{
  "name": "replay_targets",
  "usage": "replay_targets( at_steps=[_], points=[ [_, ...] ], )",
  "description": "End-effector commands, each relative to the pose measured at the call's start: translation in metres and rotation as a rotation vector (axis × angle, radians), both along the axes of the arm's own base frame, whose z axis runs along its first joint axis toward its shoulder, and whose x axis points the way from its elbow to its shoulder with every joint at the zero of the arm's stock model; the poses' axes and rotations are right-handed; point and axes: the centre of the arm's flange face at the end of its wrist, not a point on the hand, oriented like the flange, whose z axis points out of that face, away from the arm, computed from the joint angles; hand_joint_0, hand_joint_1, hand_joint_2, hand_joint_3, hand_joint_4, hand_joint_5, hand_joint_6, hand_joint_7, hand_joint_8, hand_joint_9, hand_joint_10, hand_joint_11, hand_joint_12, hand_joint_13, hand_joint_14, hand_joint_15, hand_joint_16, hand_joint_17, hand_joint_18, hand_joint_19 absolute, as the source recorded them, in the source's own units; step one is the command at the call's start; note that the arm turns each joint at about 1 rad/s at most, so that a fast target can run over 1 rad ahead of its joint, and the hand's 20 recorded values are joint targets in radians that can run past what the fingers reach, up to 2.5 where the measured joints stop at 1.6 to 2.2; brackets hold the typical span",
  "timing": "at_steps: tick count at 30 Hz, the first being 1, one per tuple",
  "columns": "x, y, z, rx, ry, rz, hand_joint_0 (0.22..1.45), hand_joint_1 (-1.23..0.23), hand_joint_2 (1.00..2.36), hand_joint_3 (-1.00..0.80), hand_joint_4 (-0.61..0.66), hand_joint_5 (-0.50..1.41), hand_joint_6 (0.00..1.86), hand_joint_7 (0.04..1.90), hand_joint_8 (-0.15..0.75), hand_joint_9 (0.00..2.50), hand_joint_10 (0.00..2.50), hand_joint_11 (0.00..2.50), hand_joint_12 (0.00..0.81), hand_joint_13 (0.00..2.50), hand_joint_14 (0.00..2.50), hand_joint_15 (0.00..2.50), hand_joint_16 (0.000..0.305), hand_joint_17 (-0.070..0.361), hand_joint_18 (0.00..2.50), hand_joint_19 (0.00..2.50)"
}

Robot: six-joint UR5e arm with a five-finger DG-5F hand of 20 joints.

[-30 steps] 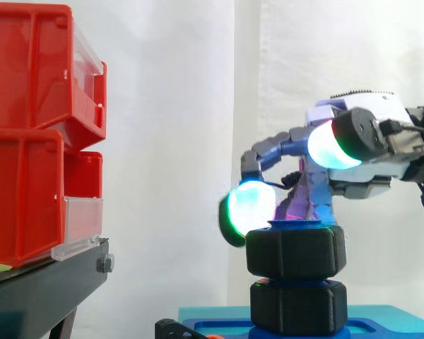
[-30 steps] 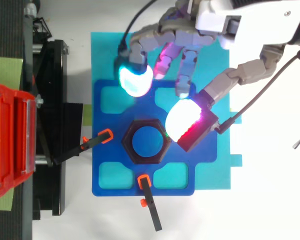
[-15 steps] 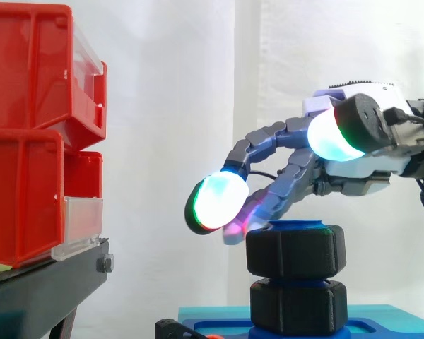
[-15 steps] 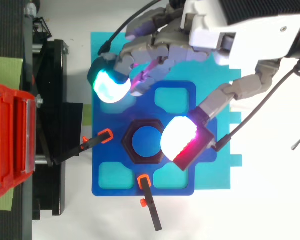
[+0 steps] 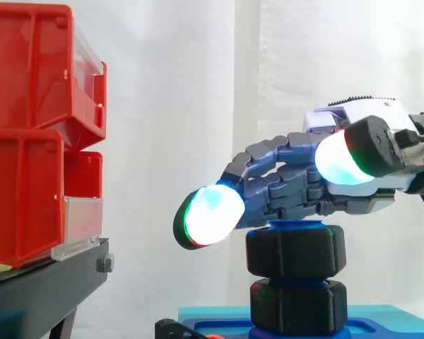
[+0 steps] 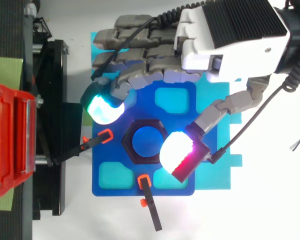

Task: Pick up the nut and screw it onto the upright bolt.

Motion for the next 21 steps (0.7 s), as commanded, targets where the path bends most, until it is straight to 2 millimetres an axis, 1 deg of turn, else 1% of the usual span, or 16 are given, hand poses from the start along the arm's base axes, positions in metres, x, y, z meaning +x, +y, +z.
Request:
replay_targets(
  at_steps=[1, 4, 11, 12, 21],
  points=[
    [-0.005, 0.0, -0.011, 0.001, 0.023, 0.001, 0.4, -0.46, 1.0, -0.5, 0.1, -0.23, 0.5, 0.55, 0.228, 0.21, 0.0, 0.0, 0.379, 0.0, 0.0, 0.0, 0.061, 0.137, 0.0, 0.0],
    [-0.009, 0.0, -0.021, 0.003, 0.033, 0.001, 0.4, -0.46, 1.0, -0.5, 0.11, -0.23, 0.5, 0.56, 0.233, 0.23, 0.0, 0.0, 0.379, 0.0, 0.0, 0.0, 0.06, 0.135, 0.0, 0.0],
    [-0.008, 0.002, -0.021, 0.007, 0.02, 0.003, 0.41, -0.46, 1.0, -0.5, 0.16, -0.2, 0.5, 0.64, 0.252, 0.3, 0.0, 0.0, 0.383, 0.03, 0.0, 0.0, 0.058, 0.131, 0.0, 0.0],
    [-0.008, 0.002, -0.02, 0.009, 0.018, 0.003, 0.42, -0.49, 1.0, -0.5, 0.16, -0.19, 0.5, 0.65, 0.258, 0.36, 0.0, 0.0, 0.384, 0.08, 0.0, 0.0, 0.058, 0.13, 0.0, 0.0],
    [-0.007, 0.003, -0.018, 0.019, 0.011, 0.004, 0.42, -0.49, 1.0, -0.5, 0.17, -0.18, 0.5, 0.66, 0.263, 0.39, 0.0, 0.0, 0.38, 0.11, 0.0, 0.0, 0.057, 0.127, 0.0, 0.0]
  ],
)
